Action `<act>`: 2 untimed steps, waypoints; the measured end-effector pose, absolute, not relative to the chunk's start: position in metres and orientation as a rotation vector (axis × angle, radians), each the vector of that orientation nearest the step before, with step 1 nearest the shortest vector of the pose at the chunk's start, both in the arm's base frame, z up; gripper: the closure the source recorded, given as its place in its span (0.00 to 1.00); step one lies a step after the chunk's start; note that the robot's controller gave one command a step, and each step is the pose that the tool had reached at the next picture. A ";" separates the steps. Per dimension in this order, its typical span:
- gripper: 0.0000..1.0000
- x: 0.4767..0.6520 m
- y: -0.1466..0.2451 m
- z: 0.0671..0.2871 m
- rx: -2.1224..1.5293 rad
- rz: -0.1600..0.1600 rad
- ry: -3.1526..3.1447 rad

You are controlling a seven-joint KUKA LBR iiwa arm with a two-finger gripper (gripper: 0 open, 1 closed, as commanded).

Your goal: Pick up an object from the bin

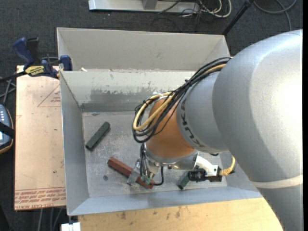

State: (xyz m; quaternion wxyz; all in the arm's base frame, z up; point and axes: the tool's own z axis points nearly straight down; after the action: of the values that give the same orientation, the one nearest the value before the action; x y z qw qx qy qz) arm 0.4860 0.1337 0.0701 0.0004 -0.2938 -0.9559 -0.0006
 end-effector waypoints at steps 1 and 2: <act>1.00 0.486 0.134 0.070 -0.923 -0.002 -3.002; 1.00 0.485 0.134 0.074 -0.922 0.000 -3.000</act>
Offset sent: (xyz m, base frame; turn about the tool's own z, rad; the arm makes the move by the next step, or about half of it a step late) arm 0.0000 -0.0001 0.0293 0.0000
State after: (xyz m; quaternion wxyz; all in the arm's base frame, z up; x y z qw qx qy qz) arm 0.4853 0.1335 0.0739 0.0014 -0.2939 -0.9558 0.0001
